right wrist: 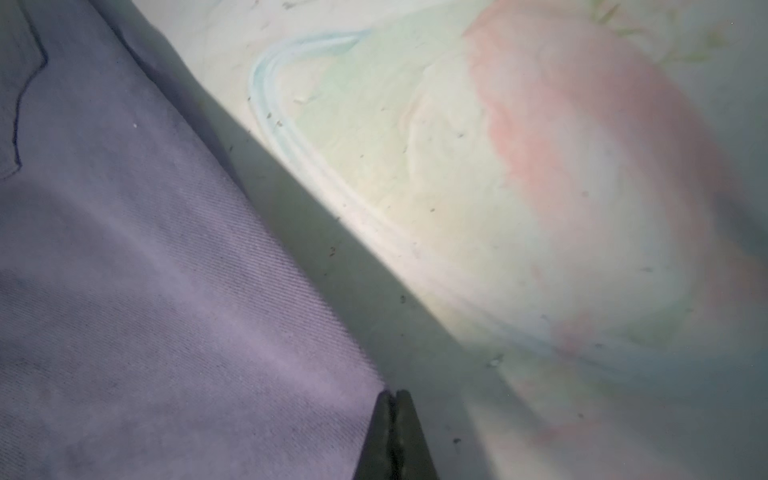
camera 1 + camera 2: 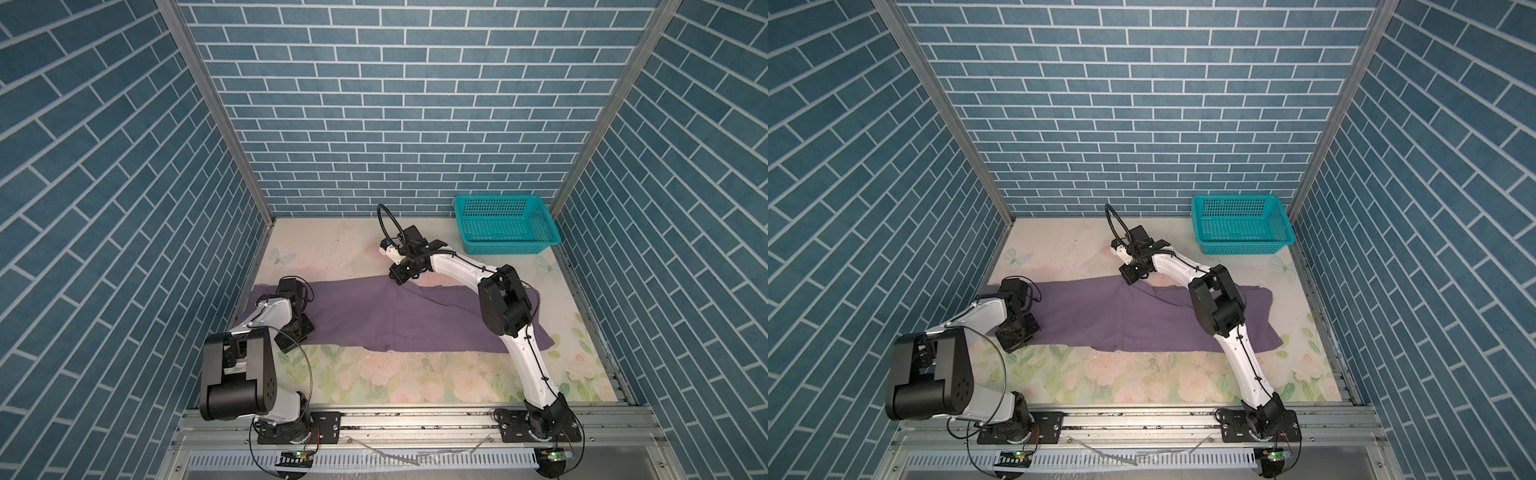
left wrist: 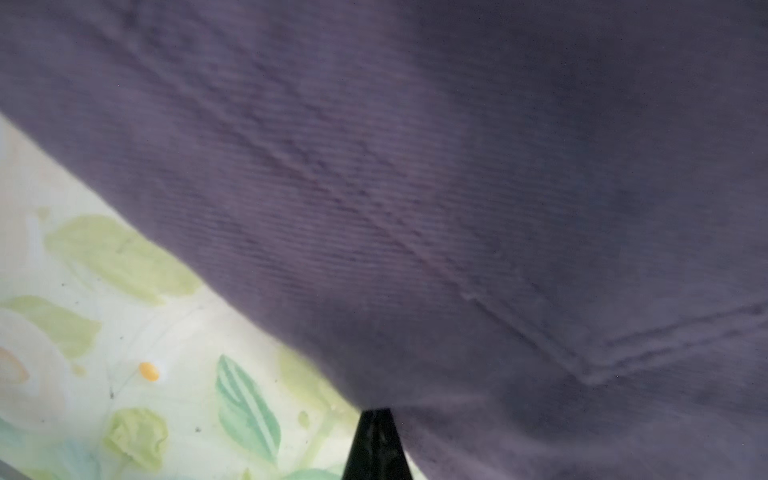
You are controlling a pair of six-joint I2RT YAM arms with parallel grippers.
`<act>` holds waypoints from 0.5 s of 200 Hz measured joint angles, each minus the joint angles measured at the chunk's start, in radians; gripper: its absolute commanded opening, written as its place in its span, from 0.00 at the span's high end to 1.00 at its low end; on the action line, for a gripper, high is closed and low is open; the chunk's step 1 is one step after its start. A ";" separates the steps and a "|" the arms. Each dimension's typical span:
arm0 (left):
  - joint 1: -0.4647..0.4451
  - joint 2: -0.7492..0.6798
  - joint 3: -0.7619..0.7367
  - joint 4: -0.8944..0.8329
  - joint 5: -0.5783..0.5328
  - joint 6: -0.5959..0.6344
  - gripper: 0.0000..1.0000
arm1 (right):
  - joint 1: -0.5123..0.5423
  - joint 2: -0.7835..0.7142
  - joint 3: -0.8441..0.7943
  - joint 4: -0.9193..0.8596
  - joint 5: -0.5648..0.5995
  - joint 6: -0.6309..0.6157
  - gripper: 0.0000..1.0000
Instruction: Fold and stack the trousers
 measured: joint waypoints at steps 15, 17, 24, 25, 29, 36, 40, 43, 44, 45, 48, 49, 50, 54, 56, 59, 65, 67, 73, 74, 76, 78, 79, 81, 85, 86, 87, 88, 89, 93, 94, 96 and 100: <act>0.000 0.001 0.000 0.000 0.000 0.000 1.00 | -0.011 0.000 0.010 0.000 0.000 0.007 1.00; 0.000 0.001 0.000 0.000 0.000 0.000 1.00 | -0.012 0.000 0.010 0.000 0.000 0.008 0.96; 0.000 0.001 0.000 0.000 0.000 0.000 1.00 | -0.013 0.000 0.013 -0.002 -0.001 0.014 0.81; 0.000 0.001 0.000 0.000 0.000 0.000 1.00 | -0.013 0.000 0.013 -0.002 -0.001 0.016 0.79; 0.000 0.001 0.000 0.000 0.000 0.000 1.00 | -0.012 0.000 0.014 -0.002 0.000 0.016 0.73; 0.000 0.002 0.000 0.000 0.000 0.000 1.00 | -0.011 0.001 0.016 -0.002 0.005 0.020 0.67; 0.000 0.002 0.000 0.000 0.000 0.000 1.00 | -0.012 0.001 0.017 -0.002 0.005 0.027 0.65; 0.000 0.002 0.000 0.000 0.000 0.000 1.00 | -0.012 0.001 0.018 -0.002 0.005 0.023 0.64; 0.000 0.002 0.000 0.000 0.000 0.000 1.00 | -0.012 0.001 0.019 -0.002 0.006 0.023 0.64; 0.000 0.002 0.000 0.000 0.000 0.000 1.00 | -0.012 0.001 0.019 -0.002 0.006 0.024 0.64; 0.000 0.002 0.000 0.000 0.000 0.000 0.99 | -0.013 0.001 0.020 -0.002 0.007 0.031 0.63; 0.000 0.002 0.000 0.000 0.000 0.000 0.99 | -0.013 0.001 0.021 -0.002 0.007 0.029 0.63; 0.000 0.002 0.000 0.000 0.000 0.000 0.99 | -0.014 0.001 0.021 -0.002 0.007 0.029 0.63; 0.000 0.002 0.001 0.000 0.000 0.000 0.98 | -0.014 0.001 0.021 0.000 0.008 0.036 0.62; 0.000 0.002 0.001 0.000 0.000 0.000 0.98 | -0.015 0.001 0.021 0.000 0.008 0.035 0.62; 0.000 0.002 0.001 -0.001 0.000 0.000 0.97 | -0.016 0.000 0.021 0.000 0.010 0.039 0.62; 0.000 0.002 0.002 -0.001 0.000 0.000 0.96 | -0.018 0.000 0.021 0.000 0.015 0.042 0.62; 0.000 0.002 0.002 -0.002 0.000 0.000 0.96 | -0.018 0.000 0.021 0.000 0.017 0.043 0.62; 0.000 0.001 0.002 -0.002 0.000 0.000 0.96 | -0.019 -0.002 0.019 0.002 0.026 0.045 0.62; 0.000 0.001 0.002 -0.002 0.000 0.000 0.96 | -0.019 -0.002 0.018 0.002 0.027 0.046 0.62; 0.000 0.001 0.002 -0.003 0.000 0.000 0.96 | -0.020 -0.002 0.018 0.002 0.030 0.048 0.63; 0.000 0.001 0.003 -0.003 -0.001 0.000 0.96 | -0.021 -0.005 0.015 0.003 0.035 0.049 0.63; 0.000 0.001 0.003 -0.004 -0.001 0.000 0.96 | -0.021 -0.006 0.014 0.004 0.037 0.050 0.63; 0.000 0.001 0.003 -0.005 -0.001 -0.001 0.96 | -0.021 -0.008 0.009 0.008 0.040 0.050 0.64; 0.000 0.000 0.003 -0.007 -0.002 -0.001 0.97 | -0.023 -0.015 -0.001 0.011 0.050 0.050 0.65; 0.000 0.000 0.003 -0.007 -0.002 -0.001 0.97 | -0.023 -0.016 -0.003 0.012 0.051 0.050 0.65; 0.000 0.000 0.003 -0.007 -0.002 -0.001 0.98 | -0.024 -0.019 -0.008 0.013 0.054 0.052 0.65; 0.000 0.000 0.003 -0.008 -0.002 -0.001 0.98 | -0.024 -0.021 -0.010 0.014 0.054 0.053 0.65; 0.000 -0.001 0.003 -0.008 -0.002 -0.001 0.98 | -0.024 -0.024 -0.014 0.014 0.057 0.055 0.65; 0.000 -0.004 0.003 -0.010 -0.004 -0.002 1.00 | -0.026 -0.037 -0.032 0.019 0.069 0.060 0.66; 0.000 -0.004 0.003 -0.010 -0.005 -0.002 1.00 | -0.026 -0.039 -0.035 0.019 0.070 0.061 0.66; 0.000 -0.005 0.003 -0.011 -0.006 -0.003 1.00 | -0.027 -0.046 -0.044 0.019 0.075 0.066 0.67; 0.000 -0.009 0.003 -0.015 -0.010 -0.005 1.00 | -0.031 -0.063 -0.064 0.019 0.087 0.071 0.67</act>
